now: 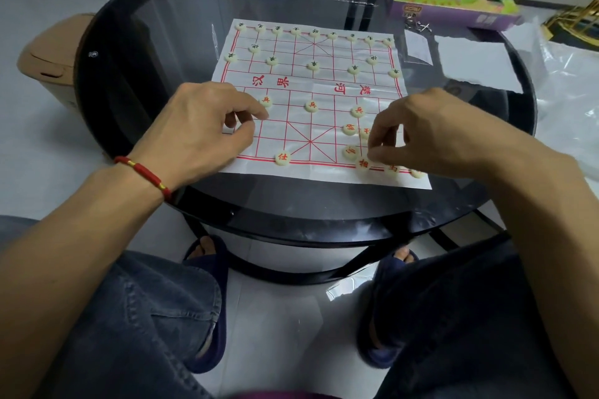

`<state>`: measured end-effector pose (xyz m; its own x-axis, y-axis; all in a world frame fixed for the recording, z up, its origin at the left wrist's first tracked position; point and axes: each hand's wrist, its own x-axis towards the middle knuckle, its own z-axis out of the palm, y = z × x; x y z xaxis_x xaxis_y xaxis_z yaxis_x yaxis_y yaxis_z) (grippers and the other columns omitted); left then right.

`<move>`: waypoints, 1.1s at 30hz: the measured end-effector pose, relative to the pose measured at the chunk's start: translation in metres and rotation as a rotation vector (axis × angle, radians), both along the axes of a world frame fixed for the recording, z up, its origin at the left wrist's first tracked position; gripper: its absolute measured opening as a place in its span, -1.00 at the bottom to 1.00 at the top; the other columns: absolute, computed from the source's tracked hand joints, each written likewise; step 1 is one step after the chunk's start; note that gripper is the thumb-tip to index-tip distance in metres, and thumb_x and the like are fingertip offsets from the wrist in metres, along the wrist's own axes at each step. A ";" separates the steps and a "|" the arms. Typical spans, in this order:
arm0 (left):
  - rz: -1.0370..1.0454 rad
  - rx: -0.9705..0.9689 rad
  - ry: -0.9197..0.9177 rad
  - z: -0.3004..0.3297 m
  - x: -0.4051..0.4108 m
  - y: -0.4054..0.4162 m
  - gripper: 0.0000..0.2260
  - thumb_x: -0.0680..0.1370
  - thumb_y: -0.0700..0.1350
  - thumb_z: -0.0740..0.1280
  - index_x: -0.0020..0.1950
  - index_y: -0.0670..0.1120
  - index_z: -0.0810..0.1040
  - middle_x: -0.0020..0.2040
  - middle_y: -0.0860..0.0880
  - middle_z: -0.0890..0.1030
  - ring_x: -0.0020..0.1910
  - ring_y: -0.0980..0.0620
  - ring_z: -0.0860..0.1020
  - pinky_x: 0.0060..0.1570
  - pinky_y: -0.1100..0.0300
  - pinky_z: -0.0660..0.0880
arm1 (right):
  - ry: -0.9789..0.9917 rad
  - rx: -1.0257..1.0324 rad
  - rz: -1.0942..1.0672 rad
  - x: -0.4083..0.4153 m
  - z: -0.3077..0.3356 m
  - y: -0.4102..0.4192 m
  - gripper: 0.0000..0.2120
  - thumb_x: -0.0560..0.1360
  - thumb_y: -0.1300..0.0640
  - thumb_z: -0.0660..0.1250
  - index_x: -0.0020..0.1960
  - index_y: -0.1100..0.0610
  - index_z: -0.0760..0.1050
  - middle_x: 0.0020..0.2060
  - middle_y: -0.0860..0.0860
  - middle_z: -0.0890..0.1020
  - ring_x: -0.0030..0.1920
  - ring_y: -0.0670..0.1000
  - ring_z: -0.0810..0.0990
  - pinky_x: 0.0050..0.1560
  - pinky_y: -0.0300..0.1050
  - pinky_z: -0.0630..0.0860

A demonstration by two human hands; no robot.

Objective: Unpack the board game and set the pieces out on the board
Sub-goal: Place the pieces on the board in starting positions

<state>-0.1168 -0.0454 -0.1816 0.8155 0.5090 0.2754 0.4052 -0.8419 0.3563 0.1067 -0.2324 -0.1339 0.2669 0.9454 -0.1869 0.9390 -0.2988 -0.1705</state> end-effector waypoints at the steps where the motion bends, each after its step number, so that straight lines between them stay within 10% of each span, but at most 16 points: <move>1: -0.002 0.001 -0.003 0.000 0.000 0.000 -0.79 0.57 -0.09 0.38 0.19 -0.02 0.67 0.09 -0.01 0.68 -0.10 0.09 0.57 -0.15 0.42 0.36 | 0.014 -0.027 0.008 -0.001 -0.002 0.000 -0.77 0.50 -0.16 0.44 0.08 -0.07 0.65 -0.05 -0.16 0.66 -0.12 -0.10 0.61 -0.06 -0.03 0.65; 20: -0.008 -0.023 -0.017 0.004 0.000 -0.002 -0.80 0.57 -0.14 0.37 0.17 -0.03 0.69 0.04 -0.02 0.69 -0.11 0.05 0.59 -0.09 0.35 0.41 | -0.049 -0.007 0.026 -0.001 -0.010 0.007 -0.61 0.48 -0.33 0.31 0.11 -0.09 0.61 -0.02 -0.14 0.63 -0.07 -0.04 0.59 -0.03 0.06 0.64; 33: -0.009 -0.023 -0.025 0.006 -0.001 -0.006 -0.80 0.57 -0.15 0.37 0.16 -0.05 0.69 0.04 -0.05 0.69 -0.10 0.05 0.58 -0.07 0.28 0.43 | -0.042 0.088 0.157 -0.013 -0.022 0.029 -0.77 0.55 0.01 0.42 0.20 -0.04 0.60 0.03 -0.10 0.65 -0.04 -0.03 0.58 0.00 0.01 0.62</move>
<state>-0.1183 -0.0509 -0.1751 0.8131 0.5082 0.2840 0.3884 -0.8369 0.3857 0.0942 -0.2033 -0.1558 0.1204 0.9884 -0.0930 0.9798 -0.1334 -0.1493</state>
